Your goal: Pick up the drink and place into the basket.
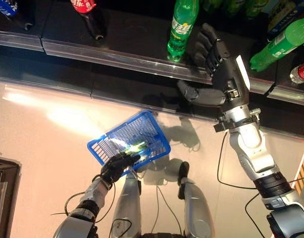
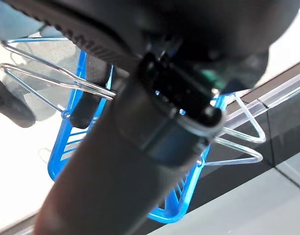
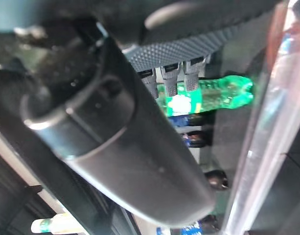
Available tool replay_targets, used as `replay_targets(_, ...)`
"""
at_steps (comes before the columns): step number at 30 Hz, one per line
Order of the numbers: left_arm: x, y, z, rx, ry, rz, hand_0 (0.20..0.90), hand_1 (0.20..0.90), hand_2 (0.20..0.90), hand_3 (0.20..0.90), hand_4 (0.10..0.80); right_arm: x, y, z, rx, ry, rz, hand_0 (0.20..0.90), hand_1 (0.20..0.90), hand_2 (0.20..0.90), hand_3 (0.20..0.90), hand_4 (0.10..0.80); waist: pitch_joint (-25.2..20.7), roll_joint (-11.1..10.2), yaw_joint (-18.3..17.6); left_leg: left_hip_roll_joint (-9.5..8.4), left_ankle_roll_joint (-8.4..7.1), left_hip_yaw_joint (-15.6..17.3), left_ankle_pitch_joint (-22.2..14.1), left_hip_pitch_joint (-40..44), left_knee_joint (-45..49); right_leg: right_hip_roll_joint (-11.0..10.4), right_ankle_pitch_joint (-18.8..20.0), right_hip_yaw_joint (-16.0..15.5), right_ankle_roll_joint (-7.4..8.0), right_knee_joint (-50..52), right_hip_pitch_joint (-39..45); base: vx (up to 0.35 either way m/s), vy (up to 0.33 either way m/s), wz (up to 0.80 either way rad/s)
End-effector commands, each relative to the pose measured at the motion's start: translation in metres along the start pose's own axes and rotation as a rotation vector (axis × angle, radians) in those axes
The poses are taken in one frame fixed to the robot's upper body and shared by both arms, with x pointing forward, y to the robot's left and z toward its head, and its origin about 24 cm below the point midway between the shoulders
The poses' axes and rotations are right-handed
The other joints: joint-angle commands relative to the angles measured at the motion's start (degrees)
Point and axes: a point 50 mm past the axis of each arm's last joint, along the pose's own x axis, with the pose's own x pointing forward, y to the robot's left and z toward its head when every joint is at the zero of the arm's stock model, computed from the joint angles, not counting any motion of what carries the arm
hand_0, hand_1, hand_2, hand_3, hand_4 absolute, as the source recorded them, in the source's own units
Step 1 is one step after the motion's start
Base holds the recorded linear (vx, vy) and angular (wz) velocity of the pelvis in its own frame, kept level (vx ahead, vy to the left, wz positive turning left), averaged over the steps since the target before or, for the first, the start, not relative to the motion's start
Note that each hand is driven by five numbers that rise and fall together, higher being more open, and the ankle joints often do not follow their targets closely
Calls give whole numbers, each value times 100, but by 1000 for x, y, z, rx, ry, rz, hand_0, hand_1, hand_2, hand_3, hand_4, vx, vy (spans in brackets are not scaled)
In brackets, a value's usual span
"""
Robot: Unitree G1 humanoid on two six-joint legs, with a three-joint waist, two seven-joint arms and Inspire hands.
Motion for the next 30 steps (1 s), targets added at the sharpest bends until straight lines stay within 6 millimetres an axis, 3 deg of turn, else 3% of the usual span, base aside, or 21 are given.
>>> replay_targets(1, -23, 32, -25, -23, 63, 56, 300, 300, 300, 200, 100, 25, -15, 73, 15, -392, -63, 900, 900, 900, 900, 800, -213, -28, 14, -168, 289, 25, -442, 201, 273, -90, -150, -63, 78, 141, 118, 35, 7, 0)
replay_targets(14, -21, 23, -30, 11, 92, 25, 300, 300, 300, 200, 100, 41, -35, 56, 40, -277, -237, 900, 900, 900, 900, 800, -170, 55, 108, -222, 315, 26, -412, 288, 223, -132, -108, -155, 54, 50, 244, 5, 1, 0)
replay_targets(30, -20, 22, -27, 59, 114, 15, 300, 300, 300, 200, 100, 67, -50, 44, 47, -130, -253, 900, 900, 900, 900, 800, -134, 88, 282, -246, 334, 9, -380, 371, 155, -173, -53, -292, 62, -1, 340, 2, -2, 1)
